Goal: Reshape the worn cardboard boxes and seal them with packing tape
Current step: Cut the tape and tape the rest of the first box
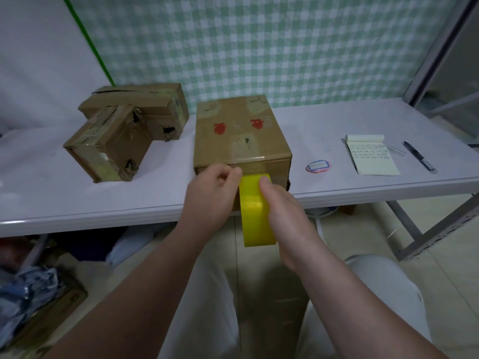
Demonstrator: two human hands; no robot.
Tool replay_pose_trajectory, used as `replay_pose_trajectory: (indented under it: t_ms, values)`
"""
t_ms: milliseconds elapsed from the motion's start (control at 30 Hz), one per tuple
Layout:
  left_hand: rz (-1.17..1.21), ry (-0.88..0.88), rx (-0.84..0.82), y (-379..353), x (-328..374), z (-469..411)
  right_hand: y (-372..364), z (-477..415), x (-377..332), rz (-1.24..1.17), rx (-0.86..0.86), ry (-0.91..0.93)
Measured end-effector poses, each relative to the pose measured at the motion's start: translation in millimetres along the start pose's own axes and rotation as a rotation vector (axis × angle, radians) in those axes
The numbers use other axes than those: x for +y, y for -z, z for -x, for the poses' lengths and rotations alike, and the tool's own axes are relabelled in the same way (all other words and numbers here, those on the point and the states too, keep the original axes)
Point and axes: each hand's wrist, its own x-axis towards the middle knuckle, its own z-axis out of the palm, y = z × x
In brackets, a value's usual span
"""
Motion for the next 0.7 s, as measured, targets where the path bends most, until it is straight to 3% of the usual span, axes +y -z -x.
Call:
replay_pose_trajectory:
  t_ms: [67,133,233,400,467,700]
  values:
    - [0.342,0.345,-0.197,-1,4,0,0,0,0,0.098,-0.013,0.041]
    - [0.582,0.475,-0.288,-3,6,0,3,-2,0,0.22,-0.019,0.093]
    - [0.665,0.461,-0.25,-9,8,2,13,-9,-3,0.293,0.032,0.106]
    - [0.766,0.502,-0.181,-7,11,1,52,-58,10,0.492,0.366,0.165]
    - [0.763,0.499,-0.189,-6,11,1,68,-86,22,0.648,0.419,0.158]
    - [0.783,0.505,-0.261,-4,9,-1,89,-147,41,1.234,0.269,0.16]
